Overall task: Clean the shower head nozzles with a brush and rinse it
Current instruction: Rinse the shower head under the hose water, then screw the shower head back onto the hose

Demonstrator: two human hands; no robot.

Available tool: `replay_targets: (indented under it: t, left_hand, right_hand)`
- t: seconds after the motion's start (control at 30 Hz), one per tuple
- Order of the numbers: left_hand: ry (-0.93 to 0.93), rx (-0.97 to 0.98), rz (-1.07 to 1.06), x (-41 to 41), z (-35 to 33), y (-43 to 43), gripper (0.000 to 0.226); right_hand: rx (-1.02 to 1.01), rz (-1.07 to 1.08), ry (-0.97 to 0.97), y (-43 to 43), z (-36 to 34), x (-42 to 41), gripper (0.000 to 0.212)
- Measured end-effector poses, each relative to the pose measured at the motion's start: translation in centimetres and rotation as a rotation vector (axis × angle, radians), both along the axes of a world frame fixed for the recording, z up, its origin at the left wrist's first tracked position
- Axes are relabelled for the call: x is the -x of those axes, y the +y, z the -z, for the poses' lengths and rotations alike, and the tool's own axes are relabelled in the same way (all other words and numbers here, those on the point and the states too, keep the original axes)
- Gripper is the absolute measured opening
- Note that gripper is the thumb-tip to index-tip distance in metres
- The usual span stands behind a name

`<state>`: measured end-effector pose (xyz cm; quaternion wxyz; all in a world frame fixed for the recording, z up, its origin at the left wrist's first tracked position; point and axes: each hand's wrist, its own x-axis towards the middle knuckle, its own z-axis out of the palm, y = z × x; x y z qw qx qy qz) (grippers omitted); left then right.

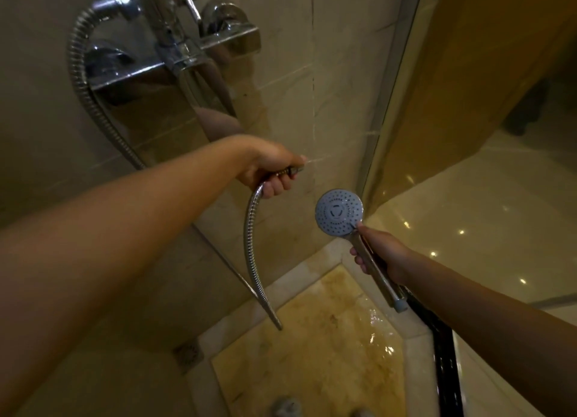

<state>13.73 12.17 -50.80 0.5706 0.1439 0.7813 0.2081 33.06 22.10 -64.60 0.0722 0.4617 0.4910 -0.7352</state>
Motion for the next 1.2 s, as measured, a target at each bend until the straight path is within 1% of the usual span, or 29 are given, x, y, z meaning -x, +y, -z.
replay_targets:
  t: [0.07, 0.17, 0.3, 0.37, 0.43, 0.5, 0.53, 0.57, 0.6, 0.67, 0.7, 0.73, 0.83, 0.93, 1.07, 1.13, 1.2]
  left_hand:
    - [-0.053, 0.003, -0.027, 0.5, 0.1, 0.0, 0.042]
    - [-0.061, 0.021, -0.048, 1.2, 0.6, -0.2, 0.043]
    - [-0.035, 0.021, -0.071, 1.3, 1.2, 0.0, 0.042]
    - [-0.027, 0.009, -0.094, 1.3, 1.5, 0.0, 0.042]
    - [-0.036, -0.002, -0.124, 1.1, 2.4, -0.4, 0.042]
    - [-0.043, -0.017, -0.144, 0.7, 3.8, -1.0, 0.041]
    - [-0.043, -0.022, -0.151, 0.4, 4.6, -1.3, 0.041]
    - [-0.044, -0.027, -0.154, 0.1, 5.4, -1.6, 0.041]
    - [-0.049, -0.032, -0.156, -0.1, 6.3, -2.0, 0.041]
    - [-0.069, -0.050, -0.161, -0.7, 7.6, -2.5, 0.041]
    - [-0.070, -0.063, -0.162, -1.1, 8.2, -2.8, 0.040]
    - [-0.057, -0.081, -0.167, -1.5, 8.9, -3.0, 0.039]
    - [0.013, -0.181, -0.193, -3.5, 10.7, -3.7, 0.034]
    - [0.013, -0.289, -0.279, -6.2, 12.5, -4.5, 0.031]
    - [0.057, -0.362, -0.343, -10.3, 15.0, -6.0, 0.030]
    - [0.038, -0.380, -0.377, -12.3, 16.2, -6.6, 0.028]
    - [0.021, -0.393, -0.395, -14.3, 17.1, -7.2, 0.025]
  right_hand:
    - [-0.001, 0.004, -0.017, -0.1, 0.6, -0.4, 0.040]
    - [-0.005, 0.014, -0.045, 0.0, 1.6, -1.0, 0.040]
    - [-0.063, 0.071, -0.041, -0.1, 2.4, -1.1, 0.030]
    - [-0.144, 0.112, -0.011, -0.2, 3.0, -1.0, 0.028]
    - [-0.277, 0.177, -0.003, -0.3, 3.4, -0.9, 0.027]
    - [-0.405, 0.247, -0.014, -0.2, 3.7, -0.9, 0.032]
    - [-0.428, 0.275, -0.040, 0.0, 3.9, -0.9, 0.036]
    - [-0.400, 0.303, -0.077, 0.2, 4.1, -0.8, 0.038]
    - [-0.300, 0.339, -0.090, 0.4, 4.2, -0.8, 0.034]
    - [0.051, 0.450, -0.033, 0.8, 3.7, -0.6, 0.012]
    - [0.204, 0.514, -0.002, 0.9, 3.2, -0.5, 0.005]
    - [0.307, 0.575, 0.018, 1.1, 2.9, -0.6, 0.010]
    - [0.433, 0.715, 0.062, 1.6, 2.3, -0.9, 0.017]
    - [0.562, 0.838, 0.156, 2.0, 2.2, -1.1, 0.023]
    - [0.746, 1.005, 0.301, 2.0, 1.6, -1.4, 0.028]
    - [0.795, 1.062, 0.400, 1.4, 1.4, -1.8, 0.027]
    - [0.821, 1.097, 0.455, 0.8, 1.4, -2.4, 0.026]
